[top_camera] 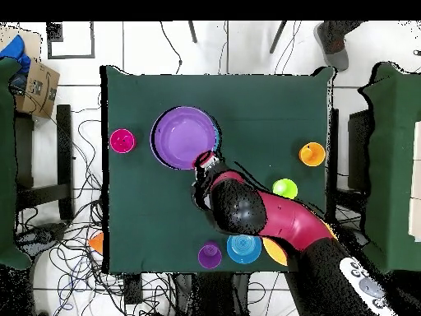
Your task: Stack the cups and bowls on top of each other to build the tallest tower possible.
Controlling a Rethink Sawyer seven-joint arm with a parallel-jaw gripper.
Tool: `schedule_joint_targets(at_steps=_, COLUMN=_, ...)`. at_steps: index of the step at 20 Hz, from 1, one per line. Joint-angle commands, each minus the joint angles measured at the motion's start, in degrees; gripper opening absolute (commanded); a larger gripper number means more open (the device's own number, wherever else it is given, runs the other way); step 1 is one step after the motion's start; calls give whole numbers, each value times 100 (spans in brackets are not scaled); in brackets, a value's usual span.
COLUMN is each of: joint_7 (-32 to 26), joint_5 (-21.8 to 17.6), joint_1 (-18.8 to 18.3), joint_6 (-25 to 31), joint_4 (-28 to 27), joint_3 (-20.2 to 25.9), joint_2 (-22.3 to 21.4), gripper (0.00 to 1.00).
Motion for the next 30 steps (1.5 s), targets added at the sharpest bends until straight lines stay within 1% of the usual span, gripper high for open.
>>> schedule_joint_targets(at_steps=1, joint_7=213, joint_5=-328, joint_1=51, joint_6=-102, joint_4=51, joint_3=247, joint_2=419, gripper=0)
schedule_joint_targets(at_steps=3, joint_7=213, joint_5=-311, joint_1=107, joint_6=-63, joint_4=-10, joint_3=183, joint_2=429, gripper=0)
schedule_joint_targets(at_steps=7, joint_7=257, joint_5=-334, joint_1=216, joint_6=-176, joint_4=-73, joint_3=72, joint_2=456, gripper=0)
schedule_joint_targets(at_steps=15, joint_7=148, joint_5=-346, joint_1=140, joint_6=-97, joint_4=-239, joint_3=82, joint_2=581, gripper=0)
schedule_joint_targets(at_steps=19, joint_7=94, joint_5=-340, joint_1=356, joint_6=107, joint_4=-462, joint_3=-237, joint_2=560, gripper=0)
schedule_joint_targets(at_steps=21, joint_7=91, joint_5=-317, joint_1=368, joint_6=163, joint_4=-504, joint_3=-260, joint_2=544, gripper=0)
schedule_joint_targets(at_steps=30, joint_7=-79, joint_5=-316, joint_1=95, joint_6=311, joint_4=-745, joint_3=-107, joint_2=798, gripper=0)
